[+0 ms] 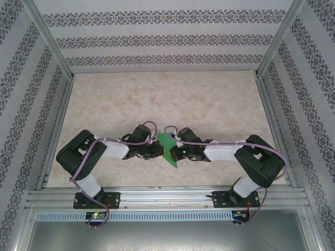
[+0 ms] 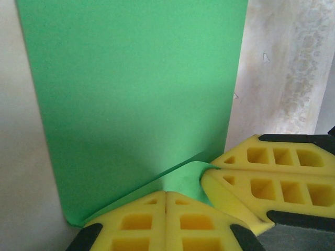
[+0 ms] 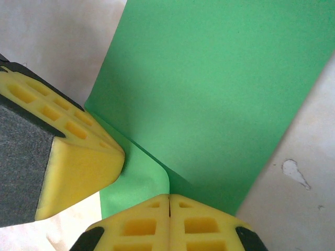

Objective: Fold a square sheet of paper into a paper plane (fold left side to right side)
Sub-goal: Third fold the triangle at the center of the table.

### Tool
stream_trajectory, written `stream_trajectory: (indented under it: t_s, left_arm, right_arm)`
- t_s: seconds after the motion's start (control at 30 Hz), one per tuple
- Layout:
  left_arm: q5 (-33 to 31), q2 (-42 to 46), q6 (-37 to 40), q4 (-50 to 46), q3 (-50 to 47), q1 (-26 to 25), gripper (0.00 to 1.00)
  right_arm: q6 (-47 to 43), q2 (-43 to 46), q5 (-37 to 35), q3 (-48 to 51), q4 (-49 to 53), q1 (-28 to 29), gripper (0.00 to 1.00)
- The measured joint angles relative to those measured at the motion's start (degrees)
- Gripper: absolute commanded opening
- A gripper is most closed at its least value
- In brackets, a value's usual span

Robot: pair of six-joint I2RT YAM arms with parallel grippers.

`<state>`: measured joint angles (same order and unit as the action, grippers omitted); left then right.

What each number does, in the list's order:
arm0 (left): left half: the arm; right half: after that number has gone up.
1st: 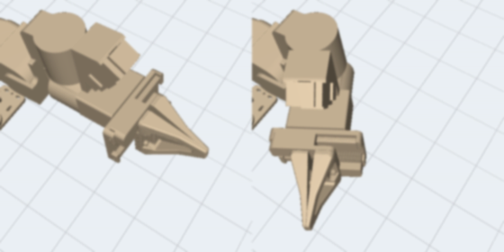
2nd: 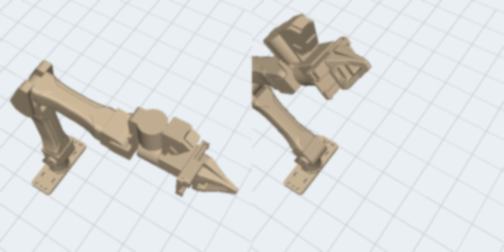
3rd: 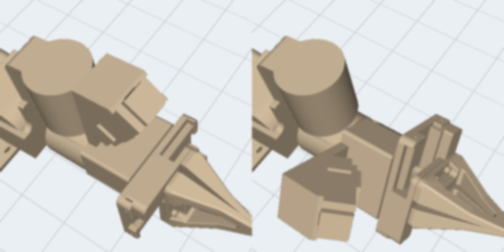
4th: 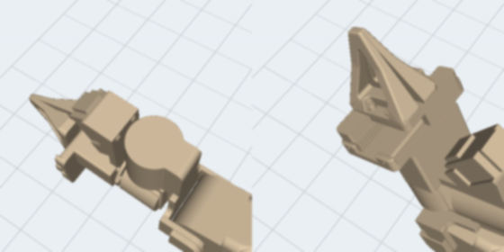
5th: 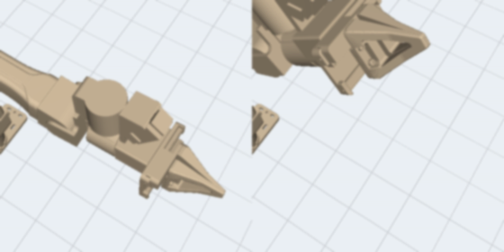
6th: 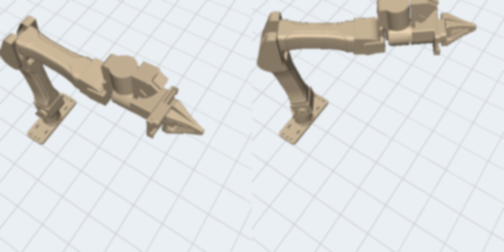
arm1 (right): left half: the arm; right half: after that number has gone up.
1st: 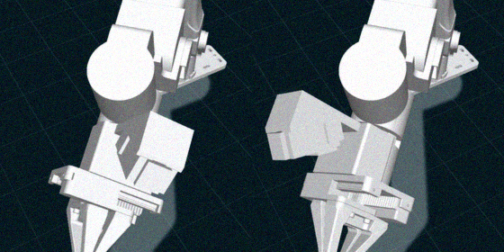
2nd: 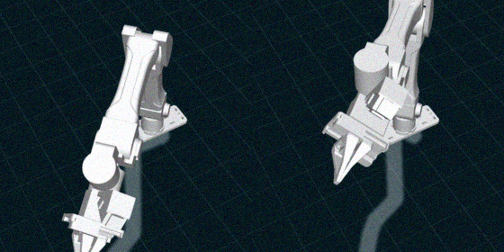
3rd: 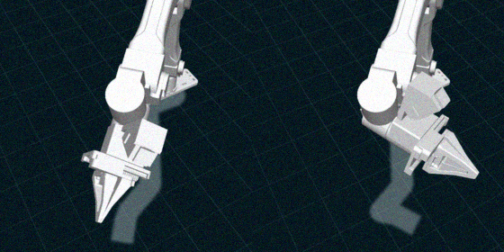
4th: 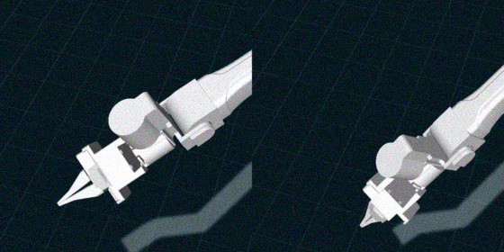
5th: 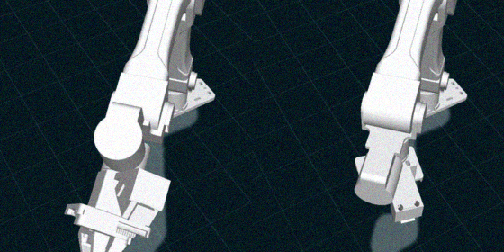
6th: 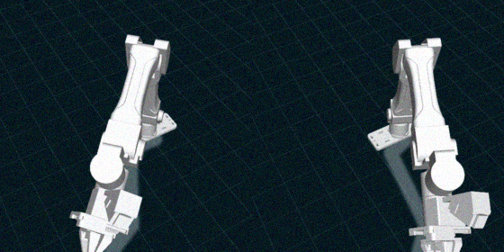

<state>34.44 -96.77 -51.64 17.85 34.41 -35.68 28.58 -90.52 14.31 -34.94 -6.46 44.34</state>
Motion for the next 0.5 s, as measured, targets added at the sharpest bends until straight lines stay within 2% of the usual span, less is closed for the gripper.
stream_trajectory:
  t_s: [0.2, 0.5]
  left_arm:
    - [-0.1, 0.0, 0.2, -0.9, 0.3, 0.0, 0.00]
    - [-0.2, 0.0, 0.2, -2.0, 0.8, 0.0, 0.00]
  right_arm:
    - [0.1, 0.0, 0.3, -0.5, 1.0, -0.4, 0.11]
    - [0.2, 2.2, 0.7, -1.8, 5.3, -2.4, 0.30]
